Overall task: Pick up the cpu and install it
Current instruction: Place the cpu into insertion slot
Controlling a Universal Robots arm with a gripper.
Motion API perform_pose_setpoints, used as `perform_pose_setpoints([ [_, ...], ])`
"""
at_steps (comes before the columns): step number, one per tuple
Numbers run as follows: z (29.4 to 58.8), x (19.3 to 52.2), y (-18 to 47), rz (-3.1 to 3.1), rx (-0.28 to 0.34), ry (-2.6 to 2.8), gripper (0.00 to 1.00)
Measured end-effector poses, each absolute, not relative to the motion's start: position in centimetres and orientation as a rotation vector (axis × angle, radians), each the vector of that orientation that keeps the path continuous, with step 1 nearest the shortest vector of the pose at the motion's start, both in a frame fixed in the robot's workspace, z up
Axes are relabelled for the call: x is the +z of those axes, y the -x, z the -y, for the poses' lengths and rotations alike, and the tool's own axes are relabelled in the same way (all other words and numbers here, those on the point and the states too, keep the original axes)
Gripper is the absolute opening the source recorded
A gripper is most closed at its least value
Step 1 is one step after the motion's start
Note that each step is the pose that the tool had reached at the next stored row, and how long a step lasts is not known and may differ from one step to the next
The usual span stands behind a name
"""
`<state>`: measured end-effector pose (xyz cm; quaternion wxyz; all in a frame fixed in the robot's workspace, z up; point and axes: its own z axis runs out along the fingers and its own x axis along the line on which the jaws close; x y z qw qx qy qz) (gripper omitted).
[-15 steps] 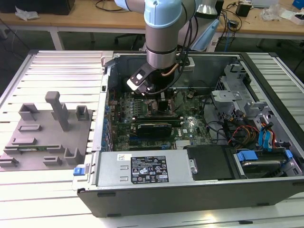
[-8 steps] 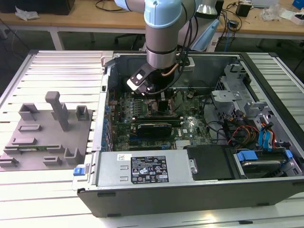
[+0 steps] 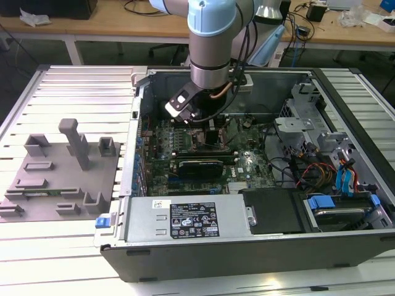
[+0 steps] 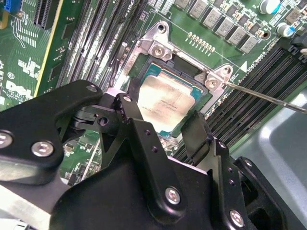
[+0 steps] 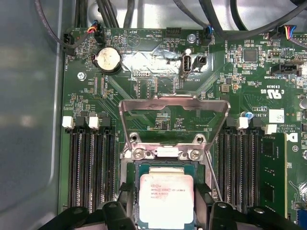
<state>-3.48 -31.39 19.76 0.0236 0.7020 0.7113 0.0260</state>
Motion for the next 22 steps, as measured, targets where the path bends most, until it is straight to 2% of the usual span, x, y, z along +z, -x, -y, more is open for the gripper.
perform_pose_setpoints([
  [20,31.39,20.04,3.47,-2.202,0.080,-2.173,0.62],
  [21,31.39,20.05,3.47,-2.202,0.080,-2.173,0.63],
  [22,31.39,20.05,3.47,-2.202,0.080,-2.173,0.69],
])
